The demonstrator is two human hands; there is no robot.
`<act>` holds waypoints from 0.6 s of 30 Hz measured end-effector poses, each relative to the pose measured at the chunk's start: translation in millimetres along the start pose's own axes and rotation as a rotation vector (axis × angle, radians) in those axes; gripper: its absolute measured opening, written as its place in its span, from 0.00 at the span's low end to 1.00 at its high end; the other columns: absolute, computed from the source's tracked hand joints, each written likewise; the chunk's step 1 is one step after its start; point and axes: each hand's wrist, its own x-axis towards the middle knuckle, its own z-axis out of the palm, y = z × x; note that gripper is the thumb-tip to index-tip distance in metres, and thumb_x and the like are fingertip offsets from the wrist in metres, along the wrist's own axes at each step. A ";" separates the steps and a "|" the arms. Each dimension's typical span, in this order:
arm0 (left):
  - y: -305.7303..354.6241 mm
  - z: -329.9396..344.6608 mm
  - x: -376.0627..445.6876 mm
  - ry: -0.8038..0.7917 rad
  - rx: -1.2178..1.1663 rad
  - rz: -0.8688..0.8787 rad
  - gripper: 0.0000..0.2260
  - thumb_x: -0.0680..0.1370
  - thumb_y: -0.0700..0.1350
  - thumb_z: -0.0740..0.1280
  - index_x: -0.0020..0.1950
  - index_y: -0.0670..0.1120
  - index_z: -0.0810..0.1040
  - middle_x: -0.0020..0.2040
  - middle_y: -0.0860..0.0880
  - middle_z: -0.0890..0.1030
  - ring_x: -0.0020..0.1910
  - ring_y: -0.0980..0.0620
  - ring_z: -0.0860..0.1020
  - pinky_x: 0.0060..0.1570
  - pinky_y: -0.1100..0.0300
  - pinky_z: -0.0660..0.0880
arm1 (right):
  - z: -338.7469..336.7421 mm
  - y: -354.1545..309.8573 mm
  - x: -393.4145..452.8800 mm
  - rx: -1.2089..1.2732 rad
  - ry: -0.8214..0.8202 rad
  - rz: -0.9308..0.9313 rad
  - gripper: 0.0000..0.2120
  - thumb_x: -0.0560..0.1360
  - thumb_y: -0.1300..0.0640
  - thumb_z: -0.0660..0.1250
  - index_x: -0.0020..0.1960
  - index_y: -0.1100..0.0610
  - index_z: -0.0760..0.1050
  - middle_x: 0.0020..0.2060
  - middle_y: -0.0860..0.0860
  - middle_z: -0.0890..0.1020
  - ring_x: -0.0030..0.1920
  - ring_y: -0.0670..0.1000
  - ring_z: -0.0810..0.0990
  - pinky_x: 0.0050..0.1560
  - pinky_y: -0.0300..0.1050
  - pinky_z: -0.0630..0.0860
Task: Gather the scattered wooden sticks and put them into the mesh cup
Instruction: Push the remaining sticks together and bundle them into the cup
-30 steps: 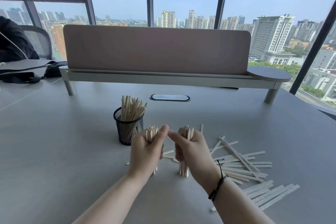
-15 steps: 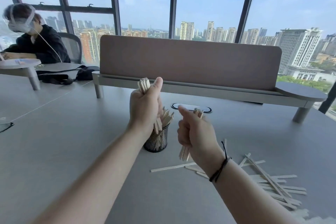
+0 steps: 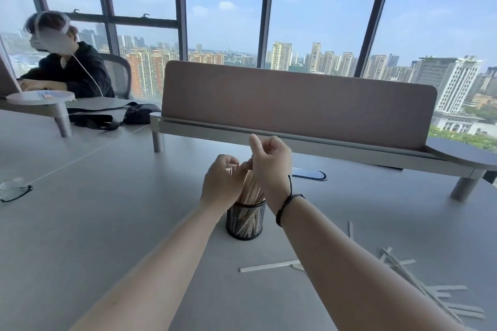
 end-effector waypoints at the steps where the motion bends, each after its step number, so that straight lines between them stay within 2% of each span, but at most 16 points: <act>1: -1.4 -2.2 0.1 -0.012 -0.036 -0.015 0.16 0.77 0.61 0.67 0.55 0.51 0.75 0.53 0.56 0.80 0.51 0.53 0.78 0.50 0.56 0.73 | -1.7 3.2 0.5 -0.069 -0.012 -0.042 0.12 0.76 0.51 0.68 0.39 0.57 0.72 0.32 0.55 0.81 0.31 0.49 0.78 0.36 0.46 0.76; 3: -1.9 -5.5 0.9 -0.045 -0.102 -0.020 0.18 0.78 0.61 0.65 0.61 0.52 0.74 0.57 0.56 0.79 0.55 0.55 0.78 0.55 0.57 0.73 | -7.8 8.8 3.3 -0.237 -0.045 -0.142 0.04 0.77 0.54 0.66 0.44 0.51 0.76 0.36 0.46 0.82 0.36 0.45 0.79 0.38 0.41 0.74; 4: -1.5 -7.0 1.8 -0.066 -0.126 -0.010 0.18 0.79 0.62 0.64 0.62 0.52 0.75 0.57 0.57 0.80 0.56 0.57 0.78 0.56 0.57 0.73 | -11.5 11.9 3.9 -0.340 -0.088 -0.181 0.04 0.78 0.54 0.64 0.46 0.50 0.78 0.40 0.44 0.82 0.41 0.45 0.79 0.42 0.40 0.72; 6: 2.2 -9.9 2.1 -0.124 -0.196 0.011 0.16 0.81 0.60 0.61 0.60 0.50 0.76 0.53 0.57 0.81 0.53 0.60 0.78 0.53 0.59 0.73 | -17.5 20.5 1.8 -0.578 -0.244 -0.241 0.10 0.80 0.52 0.59 0.52 0.51 0.79 0.48 0.45 0.82 0.50 0.48 0.79 0.47 0.43 0.72; 8: 5.9 -10.6 3.1 -0.202 -0.226 0.053 0.12 0.83 0.53 0.59 0.54 0.47 0.77 0.47 0.58 0.79 0.47 0.61 0.77 0.50 0.61 0.71 | -22.2 31.8 -2.0 -0.767 -0.423 -0.309 0.13 0.81 0.52 0.54 0.56 0.50 0.76 0.55 0.48 0.80 0.56 0.52 0.77 0.49 0.47 0.73; 10: 9.6 -10.8 2.7 -0.308 -0.214 0.055 0.09 0.82 0.48 0.58 0.57 0.51 0.77 0.51 0.60 0.79 0.53 0.64 0.76 0.54 0.63 0.71 | -25.9 36.8 -3.5 -0.842 -0.523 -0.357 0.16 0.81 0.53 0.52 0.64 0.49 0.72 0.63 0.49 0.77 0.60 0.52 0.75 0.53 0.48 0.73; 12: 13.4 -11.9 3.3 -0.388 -0.189 0.045 0.14 0.77 0.49 0.60 0.61 0.52 0.76 0.58 0.57 0.80 0.59 0.61 0.76 0.61 0.59 0.71 | -28.8 35.4 -2.4 -0.725 -0.558 -0.310 0.19 0.78 0.55 0.54 0.68 0.46 0.68 0.63 0.49 0.76 0.61 0.51 0.75 0.57 0.51 0.75; 13: 15.1 -13.2 4.7 -0.414 -0.178 0.040 0.18 0.74 0.52 0.61 0.63 0.51 0.75 0.60 0.54 0.80 0.61 0.59 0.76 0.64 0.56 0.71 | -31.7 35.0 -2.4 -0.603 -0.546 -0.256 0.21 0.77 0.54 0.56 0.69 0.45 0.67 0.62 0.48 0.77 0.60 0.47 0.77 0.57 0.48 0.76; 15: 21.2 -16.4 4.6 -0.485 -0.151 0.045 0.28 0.70 0.54 0.64 0.70 0.52 0.71 0.68 0.52 0.76 0.66 0.56 0.73 0.67 0.55 0.68 | -44.2 34.1 -7.6 -0.374 -0.463 -0.166 0.23 0.78 0.55 0.64 0.72 0.46 0.65 0.61 0.43 0.76 0.56 0.35 0.76 0.52 0.30 0.72; 16: 24.0 -17.3 4.3 -0.518 -0.117 0.055 0.31 0.71 0.55 0.66 0.74 0.53 0.67 0.71 0.51 0.73 0.68 0.56 0.71 0.66 0.57 0.66 | -53.2 33.6 -11.8 -0.300 -0.421 -0.141 0.24 0.77 0.56 0.67 0.71 0.47 0.66 0.62 0.41 0.75 0.58 0.32 0.74 0.51 0.26 0.69; 18: 28.3 -16.6 4.0 -0.534 0.041 0.105 0.37 0.72 0.59 0.73 0.77 0.57 0.61 0.73 0.52 0.69 0.69 0.56 0.69 0.65 0.59 0.64 | -76.3 42.8 -20.6 -0.235 -0.371 -0.090 0.24 0.76 0.55 0.70 0.70 0.45 0.68 0.65 0.41 0.74 0.66 0.38 0.71 0.55 0.28 0.67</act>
